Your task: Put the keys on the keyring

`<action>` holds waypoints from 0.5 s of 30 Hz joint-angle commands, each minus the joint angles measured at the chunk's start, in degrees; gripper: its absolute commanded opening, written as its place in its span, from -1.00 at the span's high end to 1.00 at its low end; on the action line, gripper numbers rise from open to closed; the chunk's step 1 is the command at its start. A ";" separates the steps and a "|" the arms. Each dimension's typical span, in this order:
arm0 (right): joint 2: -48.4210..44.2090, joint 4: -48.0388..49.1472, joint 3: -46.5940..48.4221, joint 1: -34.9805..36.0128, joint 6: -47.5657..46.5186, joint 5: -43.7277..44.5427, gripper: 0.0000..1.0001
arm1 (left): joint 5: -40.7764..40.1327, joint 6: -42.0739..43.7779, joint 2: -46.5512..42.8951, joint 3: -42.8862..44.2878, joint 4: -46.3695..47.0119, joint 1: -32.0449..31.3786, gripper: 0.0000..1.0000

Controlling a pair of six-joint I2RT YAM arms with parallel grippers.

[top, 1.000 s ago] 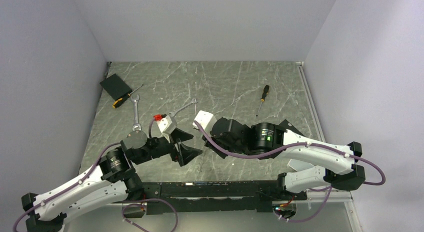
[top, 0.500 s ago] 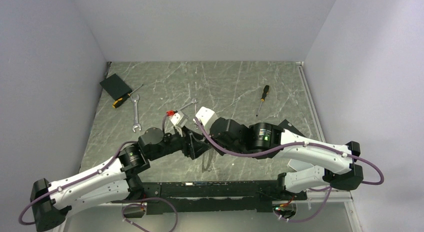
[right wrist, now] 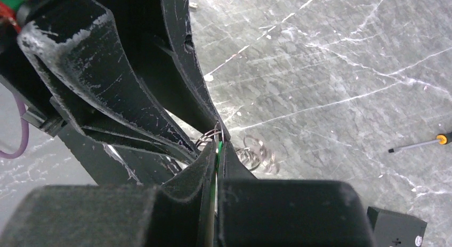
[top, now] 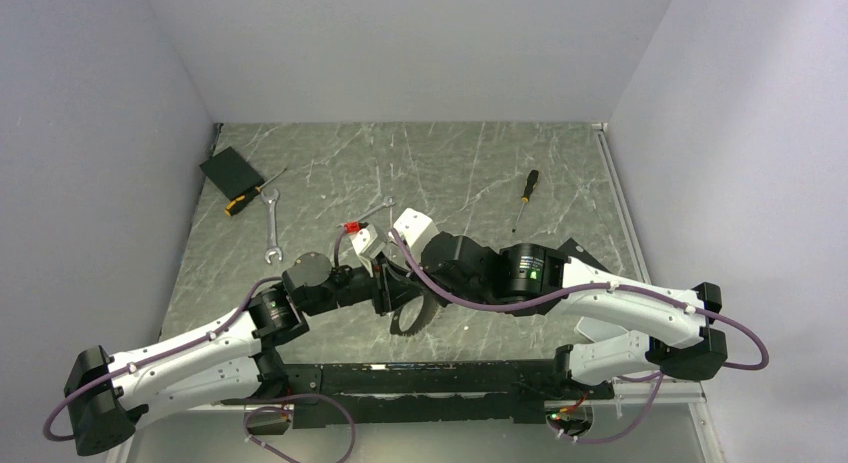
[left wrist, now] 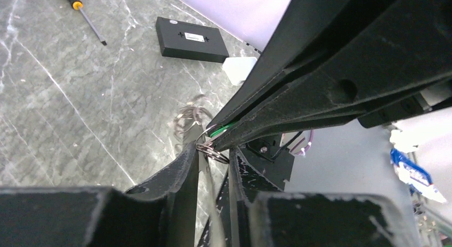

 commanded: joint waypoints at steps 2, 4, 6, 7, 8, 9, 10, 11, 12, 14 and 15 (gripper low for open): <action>-1.02 4.20 1.65 0.48 1.50 -3.46 1.00 | 6.97 8.81 -0.95 0.92 6.79 -0.08 0.66; -1.10 4.03 1.83 0.48 1.52 -3.55 1.00 | 9.60 12.47 -1.06 1.79 4.92 -0.12 0.79; -1.24 3.88 2.11 0.46 1.50 -3.51 1.00 | 11.91 16.15 -1.91 2.05 3.63 -0.08 0.87; -1.35 3.74 2.26 0.45 1.50 -3.59 1.00 | 12.74 17.83 -2.51 1.98 2.81 -0.11 0.89; -1.43 3.62 2.43 0.42 1.43 -3.67 1.00 | 13.56 20.39 -3.30 1.96 2.14 -0.08 0.90; -1.40 3.45 2.61 0.39 1.43 -3.76 1.00 | 14.29 22.36 -4.03 2.11 1.23 -0.10 0.91; -1.52 3.30 2.73 0.42 1.48 -3.81 1.00 | 15.02 24.04 -4.72 2.24 0.06 -0.08 0.93; -1.55 3.25 2.75 0.45 1.50 -3.92 1.00 | 15.87 25.60 -5.40 2.48 -0.96 -0.07 0.93; -1.58 3.24 2.83 0.40 1.54 -4.15 1.00 | 16.40 26.49 -5.96 2.63 -2.00 -0.07 0.93; -1.57 3.24 2.80 0.40 1.66 -4.62 1.00 | 17.82 30.19 -6.95 3.11 -3.68 -0.12 0.93; -1.49 3.24 2.76 0.39 1.67 -4.95 1.00 | 18.54 31.15 -7.42 3.34 -4.41 -0.08 0.92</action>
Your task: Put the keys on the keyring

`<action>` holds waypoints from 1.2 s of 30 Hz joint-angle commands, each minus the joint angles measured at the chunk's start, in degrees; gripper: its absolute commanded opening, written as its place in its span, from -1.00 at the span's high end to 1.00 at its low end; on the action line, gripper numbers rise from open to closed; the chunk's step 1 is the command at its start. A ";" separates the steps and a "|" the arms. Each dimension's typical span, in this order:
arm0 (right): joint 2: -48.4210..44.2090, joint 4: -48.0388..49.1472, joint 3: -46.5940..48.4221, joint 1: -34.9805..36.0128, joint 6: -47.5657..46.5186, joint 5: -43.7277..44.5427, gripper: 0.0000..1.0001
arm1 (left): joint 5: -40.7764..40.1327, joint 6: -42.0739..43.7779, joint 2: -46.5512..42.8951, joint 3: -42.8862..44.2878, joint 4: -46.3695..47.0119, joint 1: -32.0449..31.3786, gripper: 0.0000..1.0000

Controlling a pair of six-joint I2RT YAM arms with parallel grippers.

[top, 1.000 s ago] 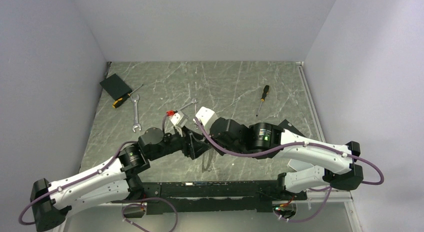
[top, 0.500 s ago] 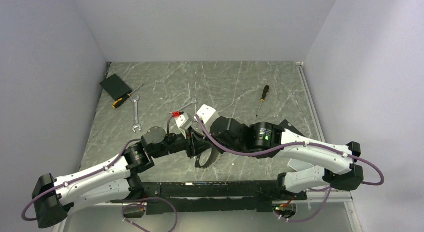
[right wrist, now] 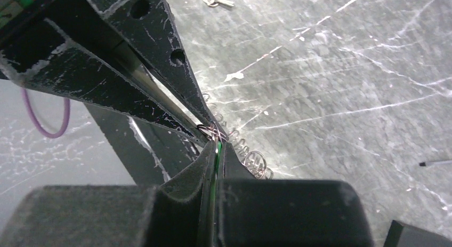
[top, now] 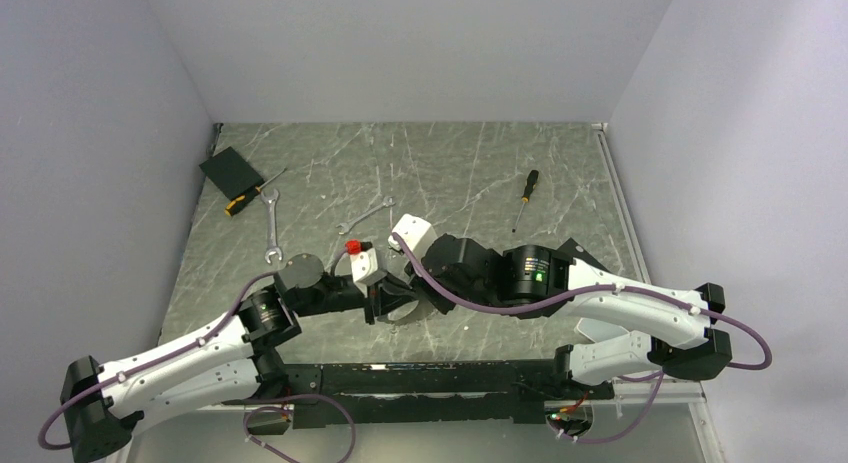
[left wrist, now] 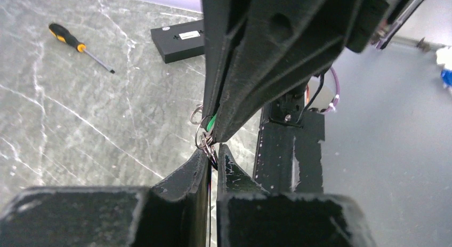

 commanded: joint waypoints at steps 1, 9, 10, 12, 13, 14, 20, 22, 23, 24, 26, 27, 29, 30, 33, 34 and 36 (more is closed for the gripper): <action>-0.66 3.66 2.07 -0.29 0.80 -0.63 1.00 | 9.21 9.63 -3.04 3.67 -0.09 -0.60 0.91; -0.50 4.00 2.41 -0.56 2.40 -1.32 1.00 | 10.25 16.26 -5.37 5.76 -4.72 -0.58 0.90; -0.67 4.05 2.37 -0.88 2.91 -1.40 1.00 | 10.13 16.58 -5.81 5.51 -4.38 -0.58 0.91; -1.07 4.01 2.09 -1.35 4.35 -1.47 1.00 | 8.97 17.08 -6.82 4.99 -3.55 -0.58 0.96; -1.38 4.08 1.75 -1.58 5.18 -1.51 1.00 | 8.36 17.10 -7.24 4.77 -3.16 -0.58 0.98; -1.69 4.13 1.15 -1.87 6.48 -1.58 1.00 | 7.63 17.10 -7.58 4.54 -2.78 -0.58 1.00; -3.46 5.85 -3.29 -2.81 13.18 -3.49 1.00 | 4.03 16.26 -8.65 3.51 -0.49 -0.58 1.00; -3.77 6.74 -4.70 -2.91 15.47 -4.42 1.00 | 2.00 15.92 -8.77 3.14 0.11 -0.58 1.00; -3.95 7.73 -5.50 -3.00 16.67 -5.01 1.00 | 2.12 16.05 -8.89 2.86 0.73 -0.58 1.00; -4.10 8.46 -6.26 -3.05 17.87 -5.51 1.00 | 1.92 15.78 -8.91 2.53 1.38 -0.60 1.00; -4.29 9.82 -7.64 -3.22 20.48 -6.12 1.00 | 1.84 15.48 -8.65 2.20 2.39 -0.59 1.00; -4.33 10.56 -8.33 -3.31 21.65 -6.57 1.00 | 1.77 15.37 -8.43 2.18 2.69 -0.61 1.00; -4.14 11.10 -9.33 -3.73 24.08 -7.05 1.00 | 0.94 15.10 -8.07 2.11 3.05 -0.62 1.00; -3.70 10.89 -9.50 -4.02 25.05 -7.57 1.00 | 0.18 15.08 -8.06 2.00 3.38 -0.58 1.00; -2.14 9.04 -8.95 -4.88 26.34 -8.42 1.00 | -1.09 15.52 -8.35 1.58 3.90 -0.59 1.00; -1.92 8.79 -8.97 -4.94 26.56 -8.45 1.00 | -1.16 15.64 -8.38 1.63 3.88 -0.58 1.00; -2.37 9.51 -9.55 -5.08 26.77 -8.72 1.00 | -0.94 15.91 -8.16 1.61 3.49 -0.59 1.00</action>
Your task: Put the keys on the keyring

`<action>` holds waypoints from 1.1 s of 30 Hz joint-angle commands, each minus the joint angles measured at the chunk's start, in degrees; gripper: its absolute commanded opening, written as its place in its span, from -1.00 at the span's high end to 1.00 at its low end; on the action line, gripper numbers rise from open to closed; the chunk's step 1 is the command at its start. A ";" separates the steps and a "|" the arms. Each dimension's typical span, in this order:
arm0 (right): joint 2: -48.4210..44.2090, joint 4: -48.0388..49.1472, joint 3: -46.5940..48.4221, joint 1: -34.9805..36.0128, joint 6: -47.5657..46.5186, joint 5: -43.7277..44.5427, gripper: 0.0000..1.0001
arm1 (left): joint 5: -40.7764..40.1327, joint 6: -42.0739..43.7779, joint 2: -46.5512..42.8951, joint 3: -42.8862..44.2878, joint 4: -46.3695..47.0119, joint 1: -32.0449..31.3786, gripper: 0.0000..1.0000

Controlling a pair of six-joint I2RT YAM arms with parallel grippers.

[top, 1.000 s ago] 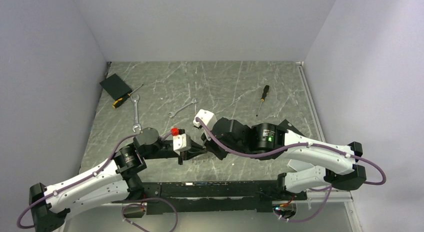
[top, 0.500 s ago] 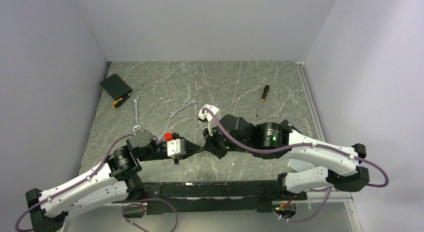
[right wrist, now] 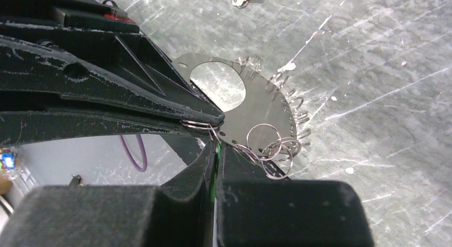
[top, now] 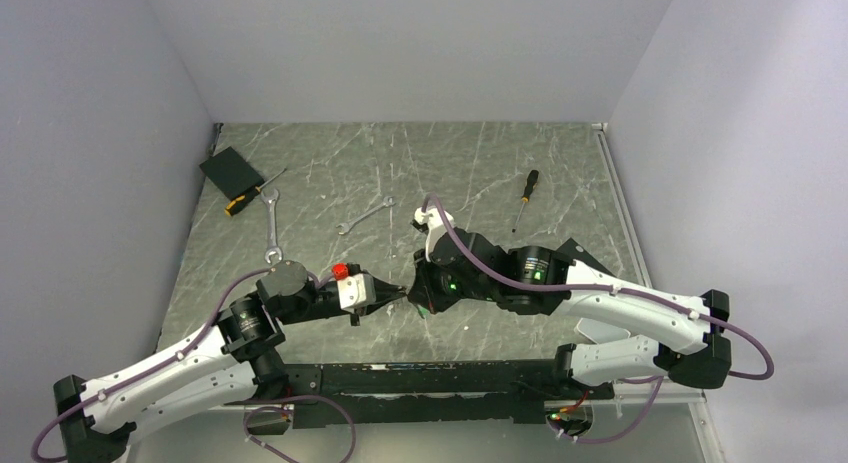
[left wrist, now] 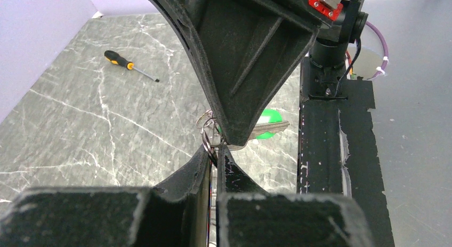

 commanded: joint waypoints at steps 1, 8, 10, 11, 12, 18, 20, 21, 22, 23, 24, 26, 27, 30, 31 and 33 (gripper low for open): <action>0.52 1.87 -1.09 -0.44 3.05 -1.32 1.00 | 1.29 0.76 -1.07 1.53 10.76 -0.62 1.00; -0.56 3.84 -1.26 -0.50 0.96 -2.18 1.00 | 2.74 0.15 -1.34 1.24 10.28 -0.68 1.00; -0.50 3.96 -1.22 -0.53 0.29 -2.54 1.00 | 3.33 0.05 -1.63 1.20 10.15 -0.64 0.99; -0.37 3.92 -1.11 -0.51 0.05 -2.85 1.00 | 3.75 0.04 -1.85 1.23 10.14 -0.62 0.98; -0.16 4.04 -1.05 -0.53 -0.29 -3.41 1.00 | 4.29 0.04 -1.97 1.14 10.26 -0.69 0.96; 0.35 3.90 0.24 -0.53 -1.97 -4.82 1.00 | 7.27 1.08 -1.45 2.40 7.42 -0.67 0.64; 0.23 3.40 0.85 -0.53 -2.50 -4.21 1.00 | 7.08 1.11 -1.39 2.59 6.56 -0.63 0.24; 0.08 3.06 1.28 -0.53 -2.76 -3.87 1.00 | 7.03 1.02 -1.64 2.42 6.58 -0.62 0.00; 0.00 2.66 1.62 -0.53 -3.03 -3.46 1.00 | 7.16 1.12 -2.04 1.99 6.67 -0.64 -0.10; -0.02 2.22 1.94 -0.53 -3.29 -3.08 1.00 | 7.23 1.18 -2.35 1.59 6.85 -0.62 -0.19; 0.01 1.77 2.25 -0.53 -3.64 -2.62 1.00 | 7.08 1.06 -2.86 1.22 6.89 -0.62 -0.27; -0.03 1.04 2.58 -0.53 -4.02 -2.04 1.00 | 6.50 0.70 -3.55 0.71 6.50 -0.66 -0.36; -0.11 0.89 2.68 -0.53 -4.14 -1.92 1.00 | 6.42 0.52 -3.84 0.68 5.99 -0.63 -0.41; 0.06 0.18 2.99 -0.52 -4.51 -1.33 1.00 | 5.76 -0.70 -4.40 1.34 4.46 -0.66 -0.51; 0.12 -0.24 3.08 -0.53 -4.60 -0.99 1.00 | 5.38 -1.18 -4.42 1.70 3.92 -0.63 -0.50; 0.49 -1.11 3.34 -0.48 -4.77 -0.12 1.00 | 4.18 -2.80 -4.18 2.77 2.46 -0.63 -0.42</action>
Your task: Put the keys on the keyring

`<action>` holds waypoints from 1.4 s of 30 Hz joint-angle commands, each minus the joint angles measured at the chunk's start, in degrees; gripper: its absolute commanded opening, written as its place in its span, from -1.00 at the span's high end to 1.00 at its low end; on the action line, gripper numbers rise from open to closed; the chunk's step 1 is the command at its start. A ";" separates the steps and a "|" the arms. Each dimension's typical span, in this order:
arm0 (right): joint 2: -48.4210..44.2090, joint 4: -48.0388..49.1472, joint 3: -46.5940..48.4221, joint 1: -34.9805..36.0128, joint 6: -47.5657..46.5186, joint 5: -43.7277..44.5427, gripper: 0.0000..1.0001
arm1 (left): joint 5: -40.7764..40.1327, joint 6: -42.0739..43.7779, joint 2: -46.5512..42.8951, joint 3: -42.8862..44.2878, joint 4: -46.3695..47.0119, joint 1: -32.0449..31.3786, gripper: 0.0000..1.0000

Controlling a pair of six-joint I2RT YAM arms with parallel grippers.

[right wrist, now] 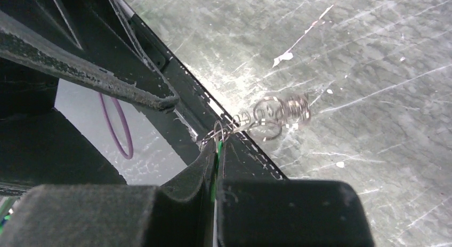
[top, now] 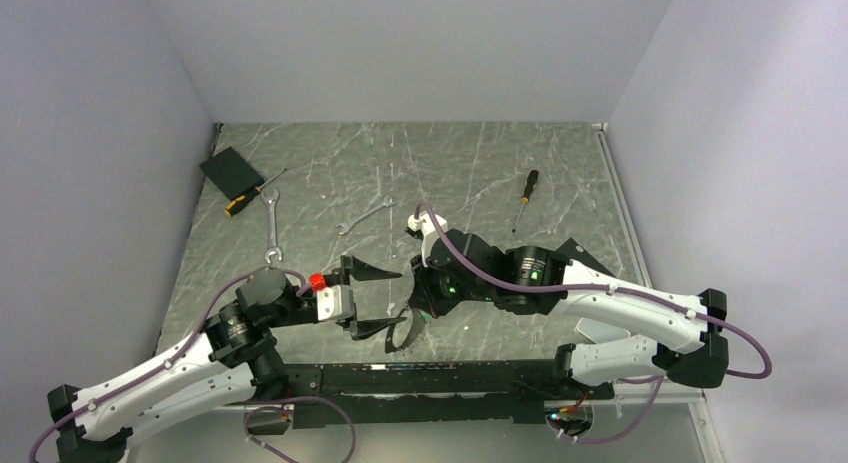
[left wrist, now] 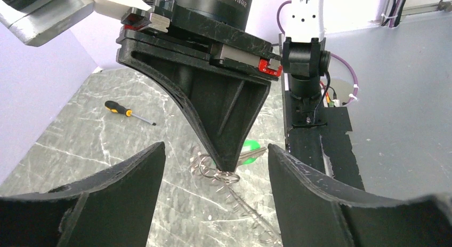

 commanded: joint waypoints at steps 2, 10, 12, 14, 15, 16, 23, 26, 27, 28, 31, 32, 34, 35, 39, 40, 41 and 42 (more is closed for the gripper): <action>0.20 -0.12 3.46 -0.07 -1.19 2.97 1.00 | -2.71 -4.90 0.95 3.97 -2.36 -0.23 -0.26; 0.47 0.33 3.69 -0.06 -0.87 6.37 1.00 | -5.24 -19.60 7.91 4.96 -0.55 -0.18 0.04; 0.42 0.08 3.85 -0.06 -0.76 7.59 1.00 | -7.24 -21.20 8.17 5.28 -0.79 -0.19 0.05; -0.19 0.62 3.38 -0.07 -0.84 7.98 1.00 | -9.53 -21.86 8.28 5.30 -1.35 -0.18 0.04; -0.41 0.94 3.11 -0.07 -0.97 7.99 1.00 | -10.17 -21.69 8.27 5.22 -1.59 -0.18 0.04; -0.70 1.11 2.89 -0.07 -1.08 7.99 1.00 | -10.73 -21.69 8.21 5.09 -1.71 -0.19 0.05; -2.25 0.60 2.03 -0.07 -1.64 8.25 1.00 | -9.87 -21.63 9.02 7.03 -3.47 -0.19 0.31; -2.50 0.47 1.97 -0.07 -1.64 8.34 1.00 | -8.56 -20.48 10.65 8.32 -6.19 -0.23 0.35; -2.42 0.42 2.04 -0.07 -1.71 8.42 1.00 | -8.15 -20.27 11.26 8.71 -6.63 -0.19 0.39; -2.42 0.34 2.13 -0.06 -1.73 8.51 1.00 | -7.85 -20.13 11.84 8.98 -6.99 -0.19 0.42; -2.24 0.17 2.47 -0.05 -1.66 8.67 1.00 | -7.06 -19.99 12.94 9.47 -6.89 -0.18 0.52; -2.16 0.01 2.61 -0.07 -1.60 8.89 1.00 | -6.86 -19.99 13.17 9.57 -6.76 -0.18 0.55; -2.02 -0.18 2.82 -0.07 -1.51 9.00 1.00 | -6.81 -20.01 13.68 9.68 -6.63 -0.18 0.59; -2.05 -0.26 2.84 -0.07 -1.43 9.11 1.00 | -6.87 -19.96 13.91 9.69 -6.70 -0.21 0.60; -2.18 -0.28 2.94 -0.07 -1.14 9.44 1.00 | -6.82 -19.83 14.43 9.46 -6.33 -0.24 0.69; -2.19 -0.28 2.87 -0.07 -1.12 9.52 1.00 | -6.73 -19.84 14.52 9.24 -6.07 -0.19 0.70; -2.23 -0.35 2.85 -0.07 -1.07 9.65 1.00 | -6.67 -19.99 14.57 9.05 -5.68 -0.25 0.70; -2.24 -0.51 2.92 -0.07 -0.99 9.92 1.00 | -6.48 -20.09 14.67 8.85 -5.46 -0.19 0.70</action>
